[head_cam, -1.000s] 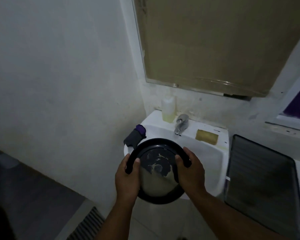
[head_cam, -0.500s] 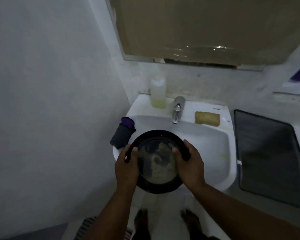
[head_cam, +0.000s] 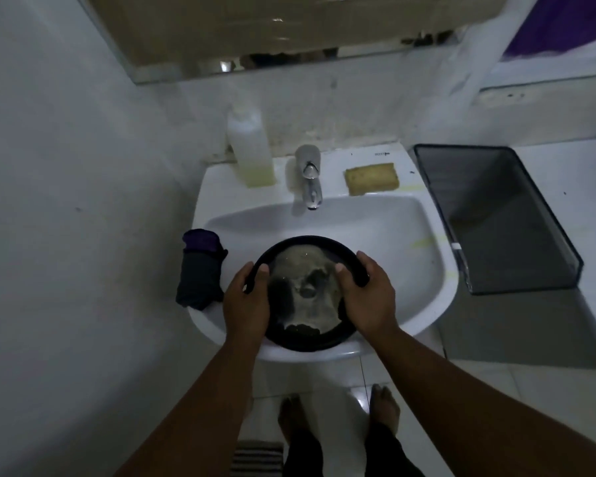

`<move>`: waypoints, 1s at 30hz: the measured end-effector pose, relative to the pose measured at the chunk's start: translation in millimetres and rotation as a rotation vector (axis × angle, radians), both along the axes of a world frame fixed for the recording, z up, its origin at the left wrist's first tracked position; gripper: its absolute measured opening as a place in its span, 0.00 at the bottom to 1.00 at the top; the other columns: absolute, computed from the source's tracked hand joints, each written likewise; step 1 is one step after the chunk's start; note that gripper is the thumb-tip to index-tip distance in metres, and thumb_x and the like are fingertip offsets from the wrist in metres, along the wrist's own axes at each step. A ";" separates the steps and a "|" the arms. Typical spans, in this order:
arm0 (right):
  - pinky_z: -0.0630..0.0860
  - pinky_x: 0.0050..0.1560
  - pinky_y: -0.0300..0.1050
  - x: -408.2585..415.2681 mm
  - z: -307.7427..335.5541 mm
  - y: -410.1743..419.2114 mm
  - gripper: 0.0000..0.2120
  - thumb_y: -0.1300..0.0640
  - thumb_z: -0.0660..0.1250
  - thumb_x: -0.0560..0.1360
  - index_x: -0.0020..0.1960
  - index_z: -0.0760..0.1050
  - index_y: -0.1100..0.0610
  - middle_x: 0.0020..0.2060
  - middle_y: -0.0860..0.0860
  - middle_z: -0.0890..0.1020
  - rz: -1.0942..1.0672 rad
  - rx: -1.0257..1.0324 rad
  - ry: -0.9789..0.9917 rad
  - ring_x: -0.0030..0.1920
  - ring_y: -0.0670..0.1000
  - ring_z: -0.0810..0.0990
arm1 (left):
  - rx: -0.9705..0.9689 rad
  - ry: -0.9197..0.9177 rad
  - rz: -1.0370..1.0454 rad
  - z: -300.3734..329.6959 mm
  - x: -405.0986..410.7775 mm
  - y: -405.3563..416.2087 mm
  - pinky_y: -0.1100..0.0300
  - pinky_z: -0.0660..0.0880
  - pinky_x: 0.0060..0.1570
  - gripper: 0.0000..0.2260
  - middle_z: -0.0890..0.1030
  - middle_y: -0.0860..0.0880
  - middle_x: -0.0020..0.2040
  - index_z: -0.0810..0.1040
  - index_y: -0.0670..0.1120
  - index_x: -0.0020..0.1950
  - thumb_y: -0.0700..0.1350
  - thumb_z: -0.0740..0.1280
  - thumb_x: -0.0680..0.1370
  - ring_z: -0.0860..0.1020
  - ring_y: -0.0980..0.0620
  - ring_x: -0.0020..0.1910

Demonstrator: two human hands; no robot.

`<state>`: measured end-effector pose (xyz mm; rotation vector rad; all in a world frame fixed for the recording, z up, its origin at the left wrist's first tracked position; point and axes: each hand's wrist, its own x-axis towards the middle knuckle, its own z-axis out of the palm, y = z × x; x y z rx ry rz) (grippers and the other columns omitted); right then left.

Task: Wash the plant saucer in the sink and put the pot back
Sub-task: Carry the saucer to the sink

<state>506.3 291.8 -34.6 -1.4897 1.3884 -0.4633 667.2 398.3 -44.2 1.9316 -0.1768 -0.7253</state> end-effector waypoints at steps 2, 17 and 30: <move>0.62 0.62 0.28 -2.9 -4.6 -5.2 0.28 0.46 0.68 0.81 0.76 0.69 0.58 0.67 0.49 0.78 -0.006 0.020 0.028 0.67 0.48 0.74 | 0.029 -0.004 -0.028 -6.6 0.3 -5.3 0.61 0.69 0.65 0.24 0.75 0.50 0.73 0.74 0.48 0.75 0.57 0.67 0.82 0.73 0.54 0.67; 0.69 0.72 0.53 -1.4 -20.5 -49.5 0.33 0.35 0.58 0.81 0.74 0.71 0.59 0.70 0.56 0.77 0.110 0.127 0.148 0.71 0.59 0.74 | 0.205 0.163 -0.022 -11.0 2.8 -39.1 0.45 0.78 0.61 0.27 0.83 0.43 0.49 0.81 0.46 0.44 0.64 0.54 0.84 0.82 0.42 0.51; 0.77 0.55 0.51 11.5 -28.2 -65.6 0.35 0.28 0.57 0.78 0.50 0.80 0.61 0.47 0.56 0.83 0.183 0.179 0.272 0.50 0.56 0.82 | 0.274 0.192 -0.086 -0.1 8.3 -45.8 0.47 0.78 0.56 0.40 0.84 0.38 0.46 0.78 0.42 0.41 0.77 0.48 0.76 0.82 0.40 0.47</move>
